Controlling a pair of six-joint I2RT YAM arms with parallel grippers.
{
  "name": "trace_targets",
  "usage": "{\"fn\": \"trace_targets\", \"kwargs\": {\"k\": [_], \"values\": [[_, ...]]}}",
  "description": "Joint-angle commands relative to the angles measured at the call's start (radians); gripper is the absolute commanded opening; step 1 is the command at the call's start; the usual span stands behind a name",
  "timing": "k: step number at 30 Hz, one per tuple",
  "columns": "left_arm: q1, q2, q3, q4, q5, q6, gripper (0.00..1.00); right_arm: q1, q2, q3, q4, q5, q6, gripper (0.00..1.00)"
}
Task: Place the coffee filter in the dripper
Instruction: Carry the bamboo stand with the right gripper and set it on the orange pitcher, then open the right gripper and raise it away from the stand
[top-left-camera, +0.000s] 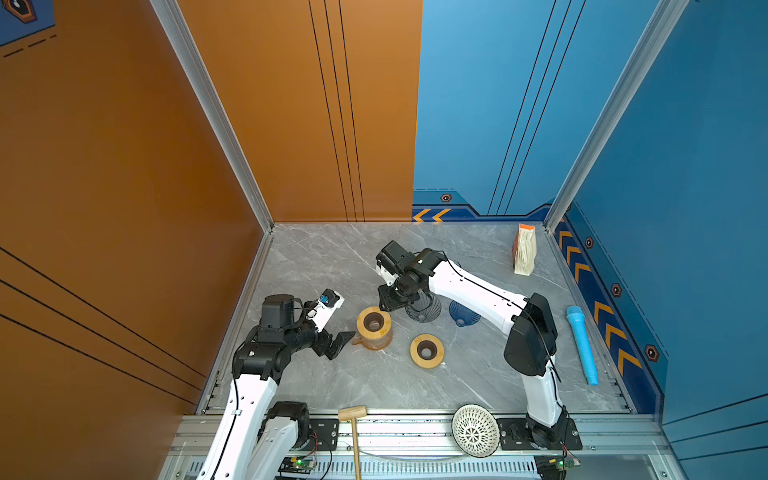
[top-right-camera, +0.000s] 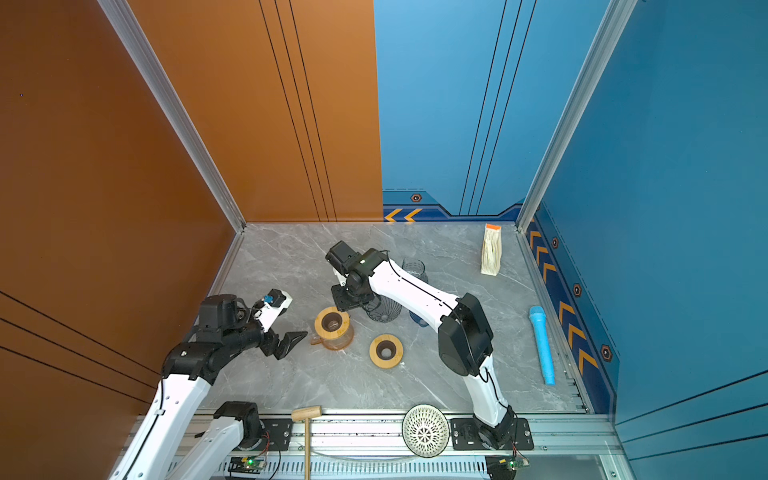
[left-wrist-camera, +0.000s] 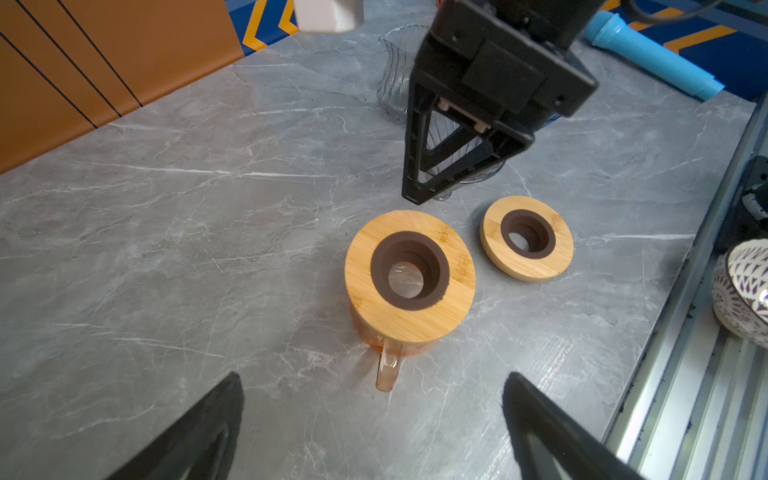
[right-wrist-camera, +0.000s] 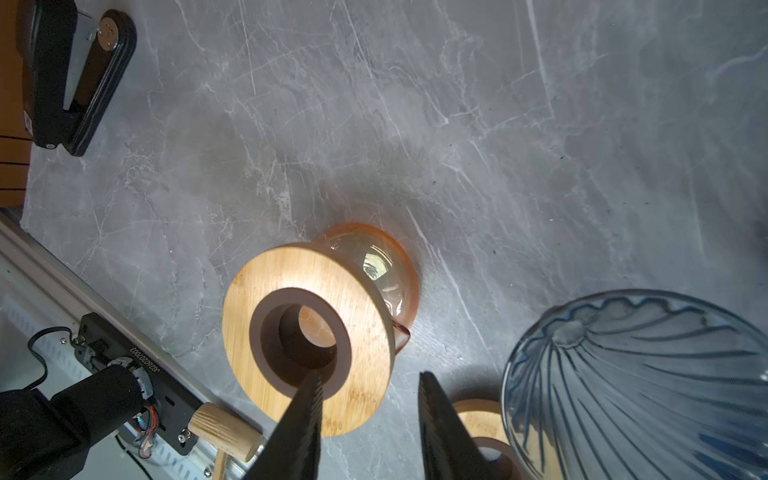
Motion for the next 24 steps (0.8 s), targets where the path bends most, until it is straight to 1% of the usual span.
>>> {"fn": "trace_targets", "kwargs": {"k": [1,7,11,15,20,21,24], "values": [[0.002,0.021,0.069,0.034,0.012,-0.038,0.98,-0.001,-0.098,0.018,-0.03,0.1,-0.05,0.37],[-0.05,0.03,0.121,0.068,-0.037,-0.062,0.98,-0.01,-0.218,-0.055,-0.017,0.248,-0.07,0.37],[-0.093,0.035,0.121,0.116,-0.078,-0.096,0.98,-0.038,-0.3,-0.117,-0.004,0.304,-0.05,0.38],[-0.124,0.054,0.116,0.172,-0.1,-0.136,0.98,-0.081,-0.387,-0.206,0.007,0.307,-0.029,0.38],[-0.161,0.082,0.113,0.191,-0.132,-0.132,0.98,-0.15,-0.494,-0.324,0.008,0.26,0.005,0.38],[-0.166,0.086,0.106,0.194,-0.137,-0.13,0.98,-0.193,-0.517,-0.354,0.008,0.251,0.014,0.39],[-0.176,0.094,0.091,0.212,-0.138,-0.132,0.98,-0.255,-0.585,-0.442,0.008,0.242,0.04,0.39]]}}
